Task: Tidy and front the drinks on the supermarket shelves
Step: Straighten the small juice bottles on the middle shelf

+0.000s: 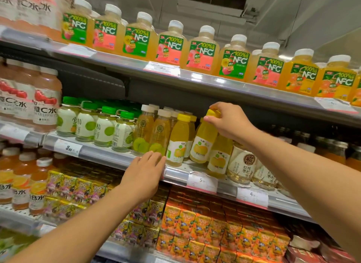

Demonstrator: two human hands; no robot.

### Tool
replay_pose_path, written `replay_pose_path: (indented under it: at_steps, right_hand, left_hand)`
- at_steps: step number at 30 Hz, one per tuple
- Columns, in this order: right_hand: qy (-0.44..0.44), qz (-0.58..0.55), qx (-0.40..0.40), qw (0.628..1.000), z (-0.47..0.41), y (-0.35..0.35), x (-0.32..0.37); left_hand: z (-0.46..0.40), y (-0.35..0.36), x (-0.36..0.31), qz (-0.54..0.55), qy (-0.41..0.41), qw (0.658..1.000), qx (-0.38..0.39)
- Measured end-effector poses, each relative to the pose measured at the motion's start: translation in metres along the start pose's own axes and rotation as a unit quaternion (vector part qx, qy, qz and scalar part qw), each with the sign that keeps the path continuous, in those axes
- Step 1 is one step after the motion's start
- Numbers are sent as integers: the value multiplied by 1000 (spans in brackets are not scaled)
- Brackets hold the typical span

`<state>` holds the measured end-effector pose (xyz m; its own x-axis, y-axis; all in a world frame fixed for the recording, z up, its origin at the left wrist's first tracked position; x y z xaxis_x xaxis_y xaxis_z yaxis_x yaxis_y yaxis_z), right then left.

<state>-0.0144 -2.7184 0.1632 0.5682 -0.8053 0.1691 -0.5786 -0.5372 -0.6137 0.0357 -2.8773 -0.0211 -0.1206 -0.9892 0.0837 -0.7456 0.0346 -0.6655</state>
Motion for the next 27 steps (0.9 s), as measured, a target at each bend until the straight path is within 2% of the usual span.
replay_pose_path:
  at_steps: [8, 16, 20, 27]
  right_hand:
    - [47, 33, 86, 995, 0, 37, -10]
    - [24, 111, 100, 989, 3, 48, -9]
    - [29, 105, 102, 989, 6, 54, -9]
    - [21, 121, 87, 989, 4, 63, -12]
  left_hand:
    - [-2, 9, 5, -31, 2, 999, 30]
    - [-4, 6, 3, -8, -8, 1000, 18]
    - [-4, 5, 3, 0, -20, 1000, 18]
    - [-3, 11, 8, -3, -44, 997, 58]
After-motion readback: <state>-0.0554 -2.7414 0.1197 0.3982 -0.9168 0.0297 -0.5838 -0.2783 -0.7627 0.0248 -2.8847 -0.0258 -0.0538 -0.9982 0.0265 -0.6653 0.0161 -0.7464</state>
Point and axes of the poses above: each hand's wrist, its own z-axis away from the middle knuckle, its own y-axis out of the palm, x = y × z, the point moved 10 cm from there along -z, towards the middle knuckle, and after that the axes turned 12 degrees about -x, right-handed, at the moved point
